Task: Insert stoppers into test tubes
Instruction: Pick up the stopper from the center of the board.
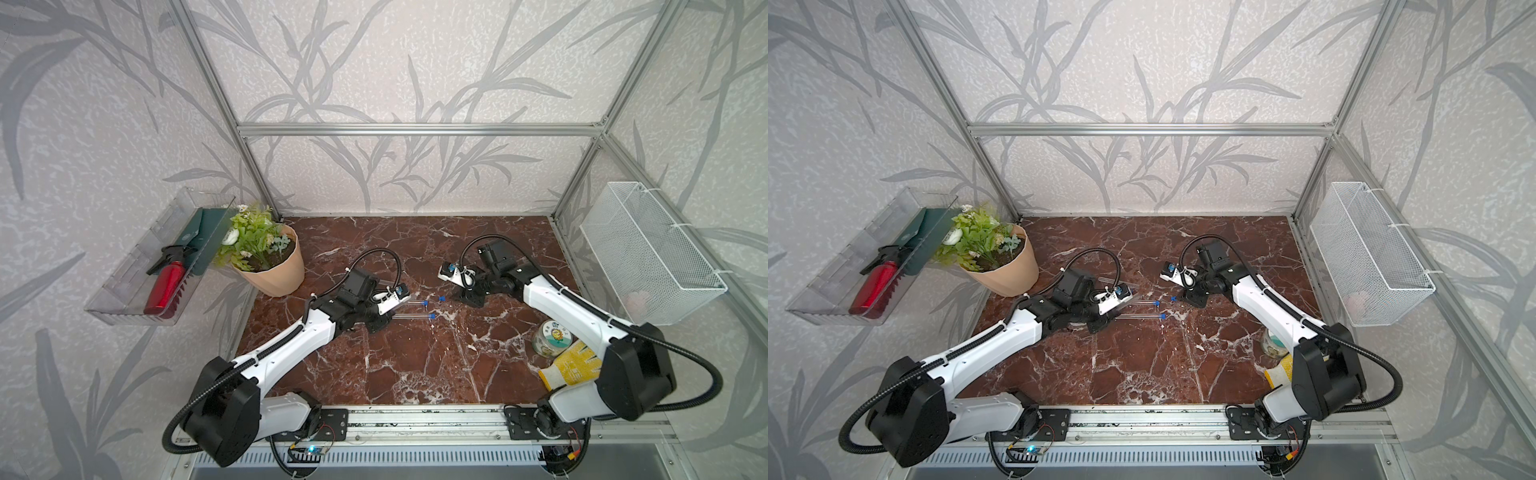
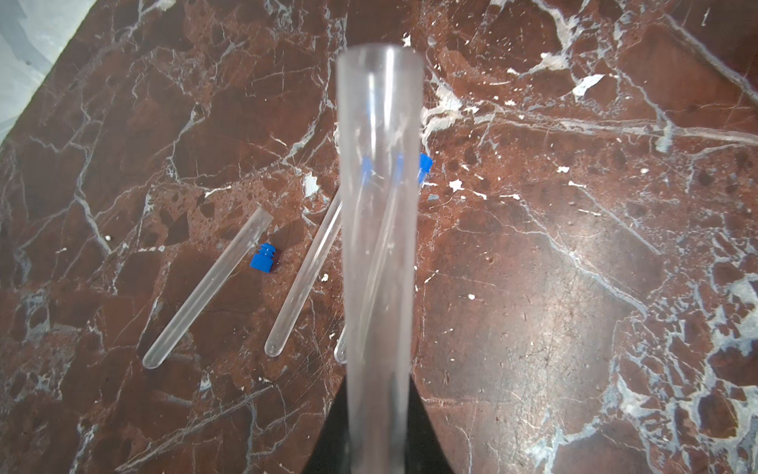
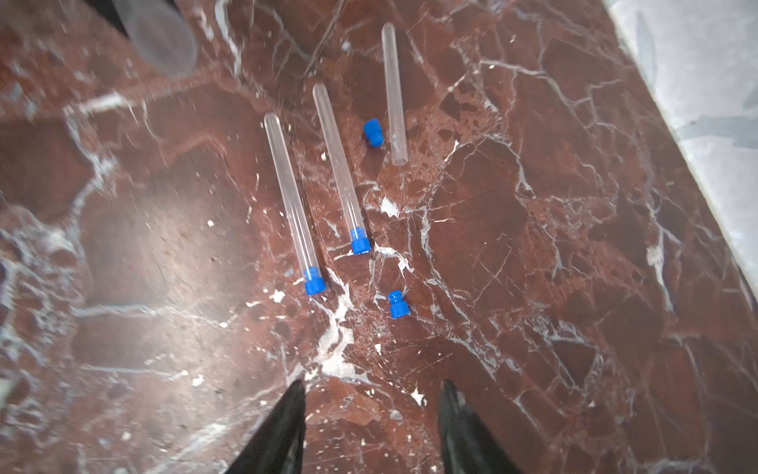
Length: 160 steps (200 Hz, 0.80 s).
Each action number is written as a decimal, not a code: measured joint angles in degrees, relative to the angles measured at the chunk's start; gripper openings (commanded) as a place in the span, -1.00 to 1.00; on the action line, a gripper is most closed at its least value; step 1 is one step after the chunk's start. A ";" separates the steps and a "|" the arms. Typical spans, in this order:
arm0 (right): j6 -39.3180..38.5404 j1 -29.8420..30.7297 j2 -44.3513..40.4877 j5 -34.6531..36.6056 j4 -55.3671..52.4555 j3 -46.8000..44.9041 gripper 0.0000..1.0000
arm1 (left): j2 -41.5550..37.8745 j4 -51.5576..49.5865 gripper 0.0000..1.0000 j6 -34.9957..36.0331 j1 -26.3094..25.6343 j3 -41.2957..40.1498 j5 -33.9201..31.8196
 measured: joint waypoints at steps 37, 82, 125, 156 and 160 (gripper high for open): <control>-11.54 0.00 8.92 0.57 1.79 1.73 0.01 | 0.57 -0.57 -1.00 0.63 1.18 0.33 0.22; -16.85 0.00 17.22 1.01 3.32 4.26 0.00 | 0.55 -1.77 -1.00 1.84 2.32 1.01 0.76; -18.16 -0.11 22.12 1.70 3.52 7.65 -0.04 | 0.55 -2.93 -1.00 2.64 3.37 1.03 1.75; -18.23 -0.11 24.76 1.70 3.56 10.34 -0.10 | 0.55 -3.50 -1.00 2.64 3.96 1.03 2.32; -18.23 -0.13 25.03 1.70 3.56 10.54 -0.10 | 0.52 -3.56 -1.00 2.64 4.04 1.03 2.38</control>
